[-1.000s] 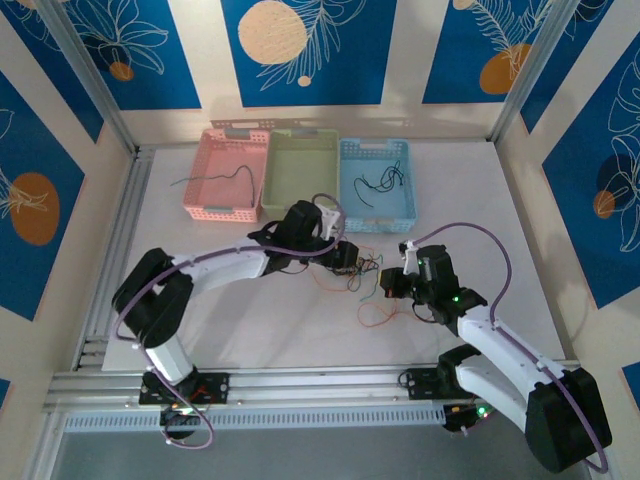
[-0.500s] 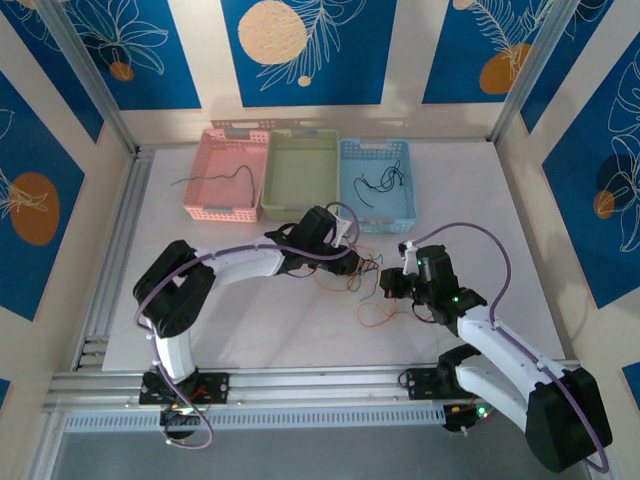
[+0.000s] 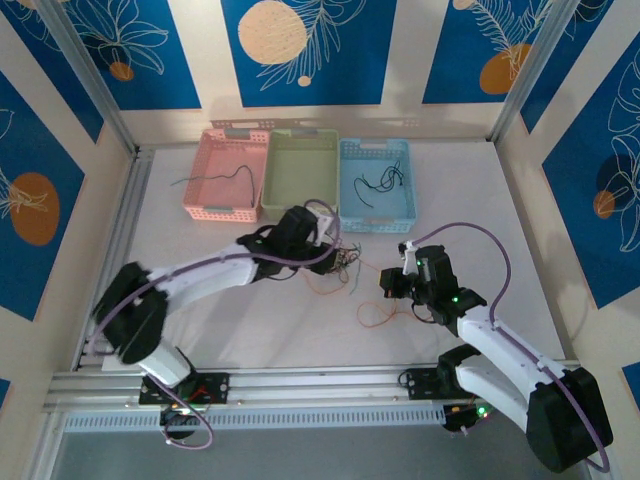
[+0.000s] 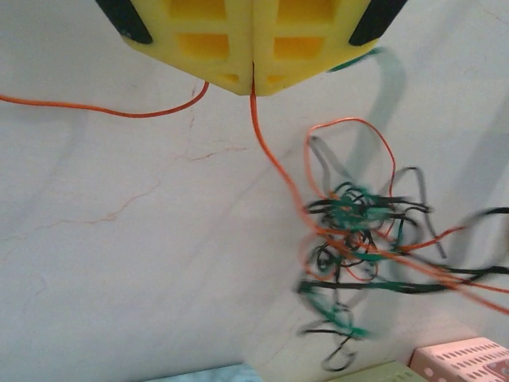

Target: Untangle the cables

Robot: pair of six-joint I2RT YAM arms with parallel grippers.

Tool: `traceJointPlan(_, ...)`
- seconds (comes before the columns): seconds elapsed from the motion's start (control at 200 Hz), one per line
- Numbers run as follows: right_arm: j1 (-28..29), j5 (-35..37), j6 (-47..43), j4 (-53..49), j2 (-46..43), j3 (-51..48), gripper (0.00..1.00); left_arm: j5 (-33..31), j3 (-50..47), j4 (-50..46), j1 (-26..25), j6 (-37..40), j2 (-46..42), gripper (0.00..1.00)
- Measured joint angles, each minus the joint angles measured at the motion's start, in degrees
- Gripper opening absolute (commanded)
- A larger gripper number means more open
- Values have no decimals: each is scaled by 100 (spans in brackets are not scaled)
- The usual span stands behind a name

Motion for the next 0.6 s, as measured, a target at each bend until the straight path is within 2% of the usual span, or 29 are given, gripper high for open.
traceJointPlan(0.135,31,66,0,13,0,2,0,-149,-428,-588,461,20,-1377,0)
traceJointPlan(0.35,37,302,4,-24,0,2,0,-914,-520,-2208,1810,221,-3285,0)
traceJointPlan(0.465,37,409,4,-46,0,2,0,-1357,-225,-3128,2267,490,-3751,0)
traceJointPlan(0.6,37,492,7,-48,0,2,0,-1808,166,-3797,2509,767,-3825,0)
